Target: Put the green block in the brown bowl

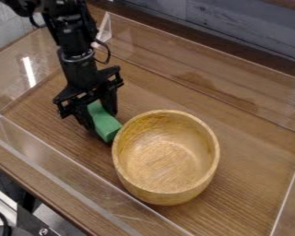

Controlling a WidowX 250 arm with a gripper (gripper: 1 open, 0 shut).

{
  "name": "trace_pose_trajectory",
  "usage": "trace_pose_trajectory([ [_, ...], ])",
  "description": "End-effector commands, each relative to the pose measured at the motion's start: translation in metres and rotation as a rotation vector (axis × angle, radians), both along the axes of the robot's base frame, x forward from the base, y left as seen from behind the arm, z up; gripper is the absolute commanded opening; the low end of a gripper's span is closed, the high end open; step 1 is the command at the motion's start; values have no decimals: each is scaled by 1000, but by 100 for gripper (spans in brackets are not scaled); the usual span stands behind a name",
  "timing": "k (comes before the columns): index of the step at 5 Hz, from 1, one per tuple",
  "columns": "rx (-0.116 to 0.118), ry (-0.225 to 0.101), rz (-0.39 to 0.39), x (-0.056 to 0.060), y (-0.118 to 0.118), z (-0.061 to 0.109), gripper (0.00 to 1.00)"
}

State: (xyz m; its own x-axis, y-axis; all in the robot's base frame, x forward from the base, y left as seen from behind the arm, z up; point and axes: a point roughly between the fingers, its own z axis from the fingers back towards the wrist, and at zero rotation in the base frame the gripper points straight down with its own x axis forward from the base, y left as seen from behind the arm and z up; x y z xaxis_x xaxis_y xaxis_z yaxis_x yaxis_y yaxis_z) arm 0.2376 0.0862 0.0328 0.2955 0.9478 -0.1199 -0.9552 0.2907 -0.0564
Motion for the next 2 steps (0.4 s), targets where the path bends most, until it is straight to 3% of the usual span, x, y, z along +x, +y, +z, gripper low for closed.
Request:
trace_pose_trajectory([
  [1,30,-55,-19,8,-3,24,0],
  [2,34,-51,-29,8,-10,32,0],
])
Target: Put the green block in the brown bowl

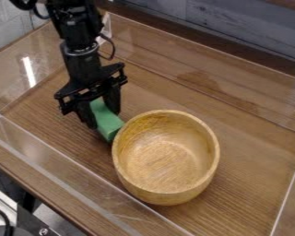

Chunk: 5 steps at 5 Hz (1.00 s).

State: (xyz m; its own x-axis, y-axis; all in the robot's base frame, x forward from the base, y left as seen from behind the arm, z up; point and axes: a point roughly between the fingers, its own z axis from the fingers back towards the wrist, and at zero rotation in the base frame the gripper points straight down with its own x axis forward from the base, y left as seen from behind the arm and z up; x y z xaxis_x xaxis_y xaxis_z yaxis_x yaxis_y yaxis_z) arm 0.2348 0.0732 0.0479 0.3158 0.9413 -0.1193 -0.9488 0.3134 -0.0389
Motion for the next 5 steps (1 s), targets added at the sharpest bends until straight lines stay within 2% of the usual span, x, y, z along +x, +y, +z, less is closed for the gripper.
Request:
trace_pose_trajectory([
  [1,30,-64,-13,10,-3,23,0],
  [3,42,-76,-49,11,-24,31,0],
  [5,44,-84,-76,9,-33,35,0],
])
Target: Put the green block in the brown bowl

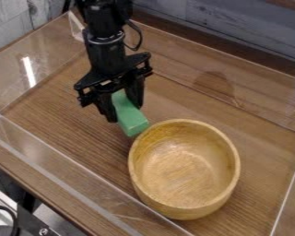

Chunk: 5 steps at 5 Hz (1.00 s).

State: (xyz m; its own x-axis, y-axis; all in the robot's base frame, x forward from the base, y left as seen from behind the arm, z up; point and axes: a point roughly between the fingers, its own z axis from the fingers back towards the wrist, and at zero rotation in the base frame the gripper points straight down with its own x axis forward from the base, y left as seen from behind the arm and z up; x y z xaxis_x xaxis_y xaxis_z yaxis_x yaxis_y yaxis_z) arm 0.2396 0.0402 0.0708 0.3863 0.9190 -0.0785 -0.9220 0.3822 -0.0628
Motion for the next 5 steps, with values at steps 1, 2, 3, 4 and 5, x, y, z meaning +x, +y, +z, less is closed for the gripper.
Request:
trace_pose_trajectory([
  [1,13,-56,-74,0,-16,14,0],
  [2,17,-65,-145,-4,-37,12,0],
  [3,17,-73,-240,-8,-59,11,0],
  [4,14,-76,-271,-10,-62,10,0],
  [5,10,-77,-285,-12,-62,10,0],
])
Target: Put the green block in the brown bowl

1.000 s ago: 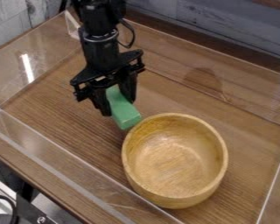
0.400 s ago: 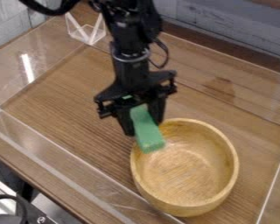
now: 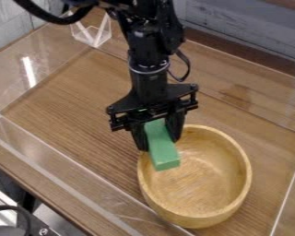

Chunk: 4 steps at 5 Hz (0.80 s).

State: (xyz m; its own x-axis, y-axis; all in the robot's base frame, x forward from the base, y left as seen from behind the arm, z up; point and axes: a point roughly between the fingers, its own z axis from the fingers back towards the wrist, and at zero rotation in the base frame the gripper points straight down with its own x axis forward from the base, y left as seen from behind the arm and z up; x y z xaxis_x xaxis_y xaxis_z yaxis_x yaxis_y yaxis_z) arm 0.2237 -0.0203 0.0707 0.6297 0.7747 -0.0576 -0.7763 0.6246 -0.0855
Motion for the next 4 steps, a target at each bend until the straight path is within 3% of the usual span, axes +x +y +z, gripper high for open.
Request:
trace_pose_trajectory([
  [1,-8,-48,-15,3,-1,10,0],
  [4,-21,-50,-51,-1,-1,10,0],
])
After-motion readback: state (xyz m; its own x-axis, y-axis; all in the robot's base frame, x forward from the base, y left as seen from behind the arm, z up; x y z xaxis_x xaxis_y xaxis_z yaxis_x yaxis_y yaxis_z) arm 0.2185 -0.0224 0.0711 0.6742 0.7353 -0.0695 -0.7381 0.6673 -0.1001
